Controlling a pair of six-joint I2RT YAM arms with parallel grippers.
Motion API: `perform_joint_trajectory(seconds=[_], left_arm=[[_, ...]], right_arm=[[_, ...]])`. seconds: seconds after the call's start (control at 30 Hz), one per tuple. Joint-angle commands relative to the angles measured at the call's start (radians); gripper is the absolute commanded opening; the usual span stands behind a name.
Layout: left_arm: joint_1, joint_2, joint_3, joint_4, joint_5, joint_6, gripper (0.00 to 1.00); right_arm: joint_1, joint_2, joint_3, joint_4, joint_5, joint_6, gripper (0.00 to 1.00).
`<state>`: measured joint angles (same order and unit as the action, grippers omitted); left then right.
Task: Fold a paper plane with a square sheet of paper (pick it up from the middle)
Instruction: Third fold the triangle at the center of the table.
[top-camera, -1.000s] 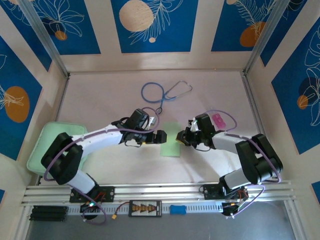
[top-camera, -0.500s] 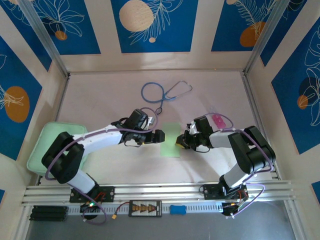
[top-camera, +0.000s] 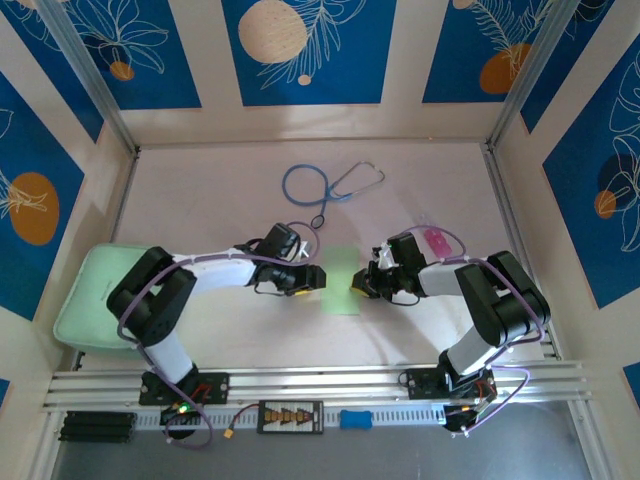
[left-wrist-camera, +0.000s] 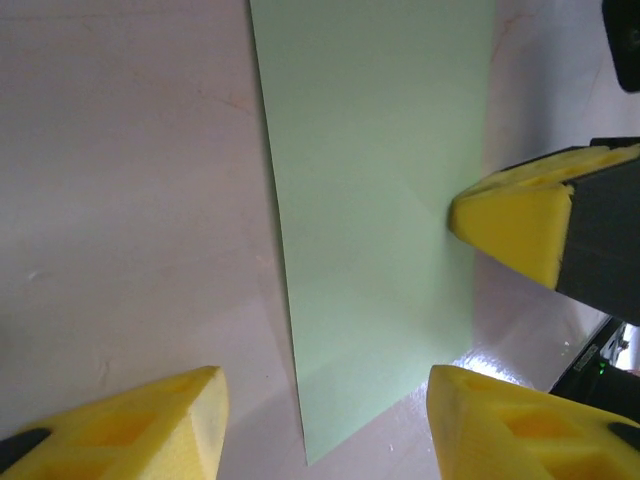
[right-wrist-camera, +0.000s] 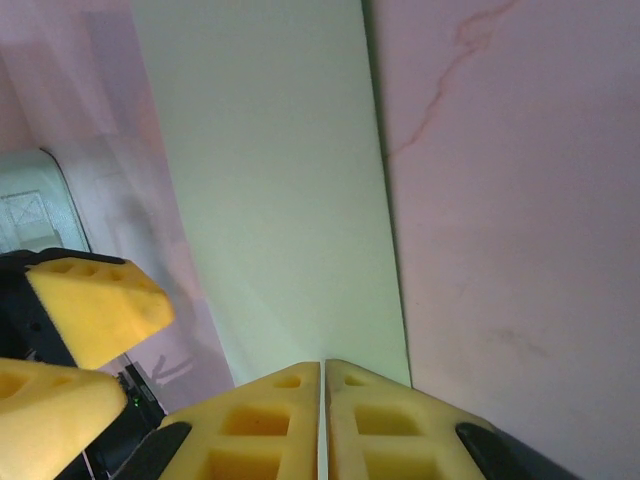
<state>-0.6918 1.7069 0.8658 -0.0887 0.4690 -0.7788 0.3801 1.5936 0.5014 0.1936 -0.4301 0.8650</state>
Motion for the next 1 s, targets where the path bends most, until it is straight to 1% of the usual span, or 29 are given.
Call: perform_joint_trajectory(seconds=[0.0,0.03,0.07,0.17,0.3,0.73,0.9,0.97], left_arm=[[0.012,0.036,0.018,0.048,0.048,-0.006,0.49],[0.011,0.044,0.017,0.060,0.051,-0.009,0.45],[0.011,0.049,0.016,0.071,0.055,-0.014,0.44],[0.011,0.065,0.017,0.095,0.064,-0.028,0.42],[0.011,0.084,0.013,0.126,0.075,-0.046,0.41],[0.012,0.126,0.035,0.113,0.028,-0.071,0.39],[0.012,0.144,0.048,0.125,0.049,-0.079,0.39],[0.011,0.148,0.047,0.143,0.061,-0.086,0.36]], right_arm=[[0.043,0.046,-0.022,-0.059,0.002,-0.014,0.12],[0.043,0.044,-0.023,-0.060,0.003,-0.012,0.12],[0.043,0.040,-0.024,-0.060,0.004,-0.012,0.12],[0.042,0.034,-0.029,-0.063,0.009,-0.011,0.12],[0.042,0.028,-0.034,-0.066,0.017,-0.006,0.12],[0.042,-0.014,-0.045,-0.073,0.030,0.000,0.12],[0.043,-0.011,-0.048,-0.067,0.030,0.000,0.12],[0.040,-0.011,-0.052,-0.062,0.030,0.002,0.12]])
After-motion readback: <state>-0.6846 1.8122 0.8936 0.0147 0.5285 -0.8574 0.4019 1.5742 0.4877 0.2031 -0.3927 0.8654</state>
